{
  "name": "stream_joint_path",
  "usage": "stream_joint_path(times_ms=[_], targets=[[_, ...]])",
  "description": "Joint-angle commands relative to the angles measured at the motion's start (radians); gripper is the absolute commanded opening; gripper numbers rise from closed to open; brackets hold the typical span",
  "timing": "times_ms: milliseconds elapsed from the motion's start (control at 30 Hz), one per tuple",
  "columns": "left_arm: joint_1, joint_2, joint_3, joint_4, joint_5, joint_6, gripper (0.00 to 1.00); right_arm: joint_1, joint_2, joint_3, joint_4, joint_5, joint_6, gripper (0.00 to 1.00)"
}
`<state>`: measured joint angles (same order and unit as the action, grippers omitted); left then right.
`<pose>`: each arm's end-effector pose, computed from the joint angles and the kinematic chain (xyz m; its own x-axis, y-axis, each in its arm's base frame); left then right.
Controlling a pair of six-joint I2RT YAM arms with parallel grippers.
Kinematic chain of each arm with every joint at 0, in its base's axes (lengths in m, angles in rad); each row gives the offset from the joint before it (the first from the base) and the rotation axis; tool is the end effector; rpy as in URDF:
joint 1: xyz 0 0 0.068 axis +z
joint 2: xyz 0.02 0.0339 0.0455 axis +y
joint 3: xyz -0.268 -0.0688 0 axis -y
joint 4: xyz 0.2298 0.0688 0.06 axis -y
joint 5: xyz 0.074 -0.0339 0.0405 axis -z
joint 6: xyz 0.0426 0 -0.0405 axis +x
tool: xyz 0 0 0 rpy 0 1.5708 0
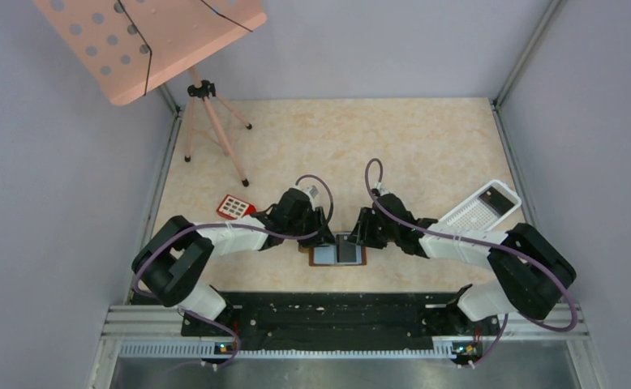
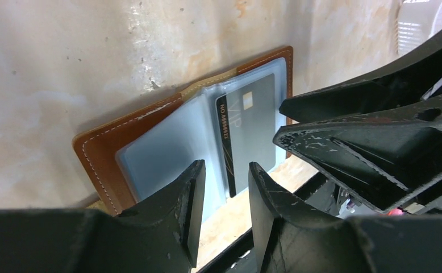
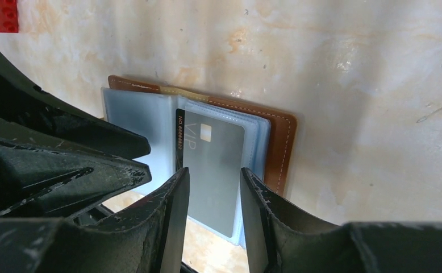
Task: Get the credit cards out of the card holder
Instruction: Remove the credit card from the card holder.
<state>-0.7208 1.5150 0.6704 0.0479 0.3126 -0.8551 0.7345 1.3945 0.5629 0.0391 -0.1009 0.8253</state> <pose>0.2036 -0.1963 0.1672 -0.9483 -0.1227 -0.2927 0.1126 0.7321 -0.6718 0.1855 0.1733 0.1651 -0.8870 0.1840 -0.4235 -0.0996 0.8194 0.5645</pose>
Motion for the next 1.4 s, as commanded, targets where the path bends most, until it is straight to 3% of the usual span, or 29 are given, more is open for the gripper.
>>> stream_joint_path(times_ms=[0, 400, 567, 1367], targets=[[-0.003, 0.023, -0.021, 0.081, -0.024, 0.002, 0.39, -0.011, -0.004, -0.008, 0.008, 0.022, -0.016, 0.38], [-0.005, 0.043, -0.057, 0.125, -0.014, -0.004, 0.39, -0.01, 0.021, -0.043, 0.05, -0.01, -0.003, 0.34], [-0.007, 0.039, -0.057, 0.126, -0.006, -0.007, 0.39, -0.01, 0.023, -0.053, 0.049, -0.009, -0.002, 0.27], [-0.042, -0.034, -0.048, 0.108, -0.079, -0.041, 0.38, -0.01, 0.021, -0.078, 0.077, -0.021, 0.001, 0.22]])
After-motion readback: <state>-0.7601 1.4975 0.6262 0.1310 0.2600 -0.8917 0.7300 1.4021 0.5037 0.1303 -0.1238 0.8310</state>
